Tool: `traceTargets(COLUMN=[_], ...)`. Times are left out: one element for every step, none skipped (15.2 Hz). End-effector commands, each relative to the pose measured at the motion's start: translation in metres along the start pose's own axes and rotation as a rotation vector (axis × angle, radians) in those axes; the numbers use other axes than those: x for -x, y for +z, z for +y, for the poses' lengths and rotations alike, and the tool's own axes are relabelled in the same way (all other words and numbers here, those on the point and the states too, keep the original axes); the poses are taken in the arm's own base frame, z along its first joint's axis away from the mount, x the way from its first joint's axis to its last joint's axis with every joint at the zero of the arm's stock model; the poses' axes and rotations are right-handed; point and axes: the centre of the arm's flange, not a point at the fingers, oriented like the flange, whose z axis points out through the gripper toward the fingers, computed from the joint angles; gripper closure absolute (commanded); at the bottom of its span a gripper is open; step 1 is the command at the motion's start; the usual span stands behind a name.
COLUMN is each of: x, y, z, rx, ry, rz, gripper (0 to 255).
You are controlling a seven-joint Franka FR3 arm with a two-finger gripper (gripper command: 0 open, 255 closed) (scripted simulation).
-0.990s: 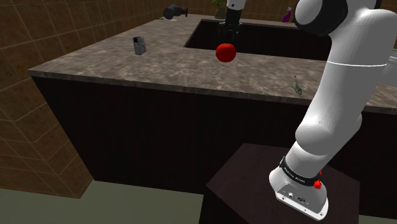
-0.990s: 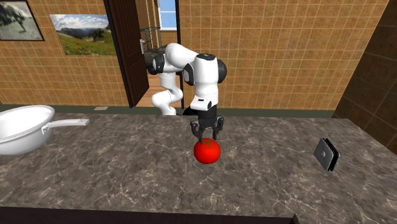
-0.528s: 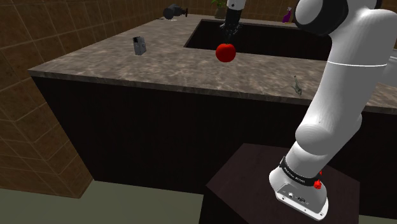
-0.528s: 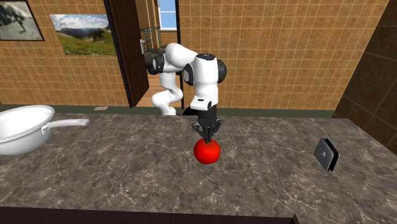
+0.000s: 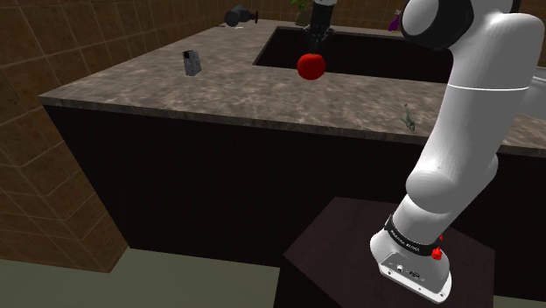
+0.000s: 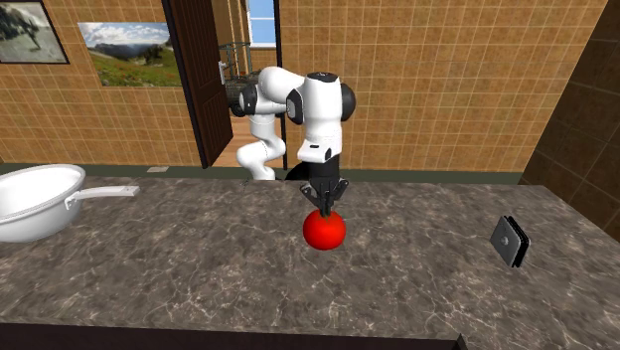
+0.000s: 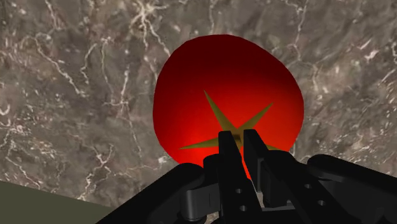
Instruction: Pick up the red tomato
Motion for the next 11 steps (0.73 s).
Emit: traceTargets(x=[-0.001,-0.001,-0.002,-0.003,-0.004,-0.005,-0.005,-0.006,-0.007,-0.007,-0.007], y=[-0.011,-0.016,-0.022,-0.027,-0.032,-0.037,-0.043,-0.048,-0.053,-0.054,-0.054], z=[0.001,0.001,0.001,0.001,0.001,0.001,0.001,0.001,0.002,0.002,0.002], rx=[0.0,0.0,0.0,0.0,0.0,0.0,0.0,0.0,0.0,0.0,0.0], ry=[0.0,0.0,0.0,0.0,0.0,0.0,0.0,0.0,0.0,0.0,0.0], rz=[0.0,0.0,0.0,0.0,0.0,0.0,0.0,0.0,0.0,0.0,0.0], gripper=[255,255,255,255,255,255,255,255,255,255,255])
